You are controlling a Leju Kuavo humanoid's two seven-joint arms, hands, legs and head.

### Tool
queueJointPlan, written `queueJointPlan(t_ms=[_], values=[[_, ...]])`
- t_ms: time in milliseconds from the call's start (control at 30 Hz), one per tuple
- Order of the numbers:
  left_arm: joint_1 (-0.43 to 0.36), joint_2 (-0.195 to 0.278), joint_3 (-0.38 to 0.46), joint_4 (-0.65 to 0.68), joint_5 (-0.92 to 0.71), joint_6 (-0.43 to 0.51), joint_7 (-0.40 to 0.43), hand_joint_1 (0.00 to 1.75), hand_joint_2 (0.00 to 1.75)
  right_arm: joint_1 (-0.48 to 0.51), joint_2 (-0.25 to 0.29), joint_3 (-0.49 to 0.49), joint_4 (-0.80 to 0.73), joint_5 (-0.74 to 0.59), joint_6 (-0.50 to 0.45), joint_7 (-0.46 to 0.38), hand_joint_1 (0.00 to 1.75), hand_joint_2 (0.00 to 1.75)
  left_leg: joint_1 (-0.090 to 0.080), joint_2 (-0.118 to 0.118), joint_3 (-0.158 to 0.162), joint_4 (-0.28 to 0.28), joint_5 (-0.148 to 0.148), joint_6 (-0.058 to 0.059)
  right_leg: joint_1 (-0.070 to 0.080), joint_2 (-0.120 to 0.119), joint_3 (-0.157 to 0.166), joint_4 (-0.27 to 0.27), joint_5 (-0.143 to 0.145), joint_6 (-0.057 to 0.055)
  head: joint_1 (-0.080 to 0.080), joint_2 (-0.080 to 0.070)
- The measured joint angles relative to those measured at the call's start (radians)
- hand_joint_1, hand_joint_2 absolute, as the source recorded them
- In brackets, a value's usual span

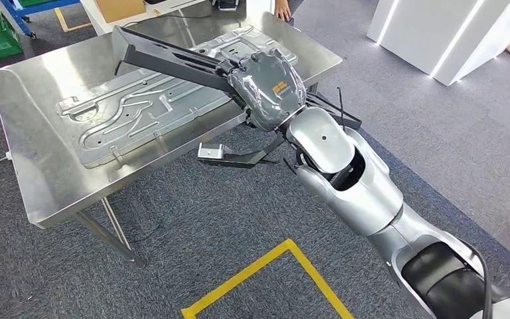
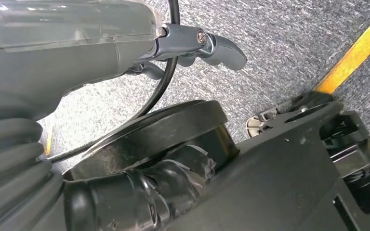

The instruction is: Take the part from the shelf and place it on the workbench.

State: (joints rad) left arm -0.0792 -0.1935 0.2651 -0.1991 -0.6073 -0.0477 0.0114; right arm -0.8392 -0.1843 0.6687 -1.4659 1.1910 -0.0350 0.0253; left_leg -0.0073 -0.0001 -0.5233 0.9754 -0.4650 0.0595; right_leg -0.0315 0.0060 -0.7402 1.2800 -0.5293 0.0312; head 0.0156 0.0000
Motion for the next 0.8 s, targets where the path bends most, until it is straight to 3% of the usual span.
queueJointPlan(t_ms=[67,100,167,300,367,433,467,500,533,600,667,733,800], values=[[0.002,-0.001,0.000,0.000,0.000,0.000,0.000,0.00,1.75,0.000,0.000,0.000,0.001,-0.002,0.000,0.000,1.75,1.75,0.002,-0.001,0.018,0.012,-0.023,-0.009,-0.001,-0.005,0.027,-0.105,0.084,-0.002,0.000,0.000],[0.003,-0.001,0.000,0.000,0.000,0.000,0.000,0.00,1.75,-0.001,-0.001,0.000,0.002,-0.003,0.001,0.000,1.75,1.75,0.002,-0.001,0.025,0.018,-0.035,-0.015,0.002,-0.007,0.044,-0.160,0.110,-0.005,0.000,0.000],[0.002,-0.002,0.000,0.000,0.000,0.000,-0.001,0.00,1.75,-0.001,0.000,0.001,0.004,-0.006,0.001,-0.003,1.75,1.75,0.001,0.002,0.026,0.028,-0.054,-0.030,0.008,-0.009,0.061,-0.211,0.120,-0.018,0.001,0.000],[-0.001,-0.001,0.001,0.000,0.000,0.000,-0.004,0.00,1.75,-0.003,-0.002,0.001,0.005,-0.008,0.002,-0.005,1.75,1.75,0.000,0.005,0.013,0.072,-0.059,-0.049,0.007,-0.004,0.079,-0.223,0.106,-0.047,0.002,0.000],[-0.001,-0.001,0.001,0.000,0.001,0.000,-0.005,0.00,1.75,-0.005,-0.002,0.001,0.005,-0.008,0.002,-0.005,1.75,1.75,0.005,0.004,-0.045,0.172,-0.078,-0.059,0.006,-0.004,0.099,-0.232,0.096,-0.055,0.001,0.000],[-0.003,-0.001,0.002,0.000,0.002,0.000,-0.007,0.00,1.75,-0.005,-0.002,0.001,0.006,-0.008,0.002,-0.006,1.75,1.75,0.008,0.004,-0.124,0.284,-0.122,-0.067,0.008,-0.003,0.117,-0.235,0.082,-0.057,0.001,0.000],[-0.005,-0.001,0.002,0.000,0.002,0.000,-0.007,0.00,1.75,-0.005,-0.002,0.001,0.007,-0.008,0.002,-0.006,1.75,1.75,0.009,0.004,-0.153,0.313,-0.133,-0.069,0.009,-0.003,0.126,-0.235,0.074,-0.057,0.001,0.000],[-0.006,-0.001,0.003,0.000,0.003,0.000,-0.008,0.00,1.75,-0.004,-0.002,0.001,0.007,-0.008,0.002,-0.006,1.75,1.75,0.009,0.004,-0.168,0.312,-0.125,-0.068,0.010,-0.002,0.137,-0.235,0.065,-0.057,0.001,0.000],[-0.007,-0.001,0.004,0.000,0.003,0.000,-0.009,0.00,1.75,-0.004,-0.002,0.001,0.007,-0.008,0.002,-0.006,1.75,1.75,0.009,0.004,-0.167,0.279,-0.094,-0.064,0.012,-0.001,0.149,-0.235,0.057,-0.057,0.001,0.000],[-0.004,0.000,0.005,0.000,0.003,0.000,-0.009,0.00,1.75,-0.005,-0.001,0.001,0.008,-0.008,0.002,-0.006,1.75,1.75,0.005,0.003,-0.137,0.160,0.001,-0.048,0.015,0.001,0.175,-0.237,0.040,-0.055,0.001,0.000],[-0.001,0.000,0.006,0.000,0.003,0.000,-0.009,0.00,1.75,-0.005,-0.001,0.001,0.008,-0.008,0.002,-0.006,1.75,1.75,-0.005,0.002,-0.111,0.074,0.050,-0.028,0.013,0.004,0.191,-0.246,0.030,-0.048,0.001,0.000],[-0.001,0.001,0.007,0.000,0.003,-0.001,-0.009,0.00,1.75,-0.003,0.000,0.002,0.009,-0.008,0.002,-0.006,1.75,1.75,-0.014,0.003,-0.097,0.040,0.046,-0.012,0.010,0.004,0.200,-0.247,0.031,-0.036,0.001,0.000],[-0.002,0.001,0.007,0.000,0.004,-0.001,-0.008,0.00,1.75,-0.001,0.000,0.002,0.008,-0.008,0.002,-0.006,1.75,1.75,-0.012,0.004,-0.067,0.010,0.046,-0.002,0.010,0.001,0.204,-0.231,0.031,-0.027,0.002,0.000]])
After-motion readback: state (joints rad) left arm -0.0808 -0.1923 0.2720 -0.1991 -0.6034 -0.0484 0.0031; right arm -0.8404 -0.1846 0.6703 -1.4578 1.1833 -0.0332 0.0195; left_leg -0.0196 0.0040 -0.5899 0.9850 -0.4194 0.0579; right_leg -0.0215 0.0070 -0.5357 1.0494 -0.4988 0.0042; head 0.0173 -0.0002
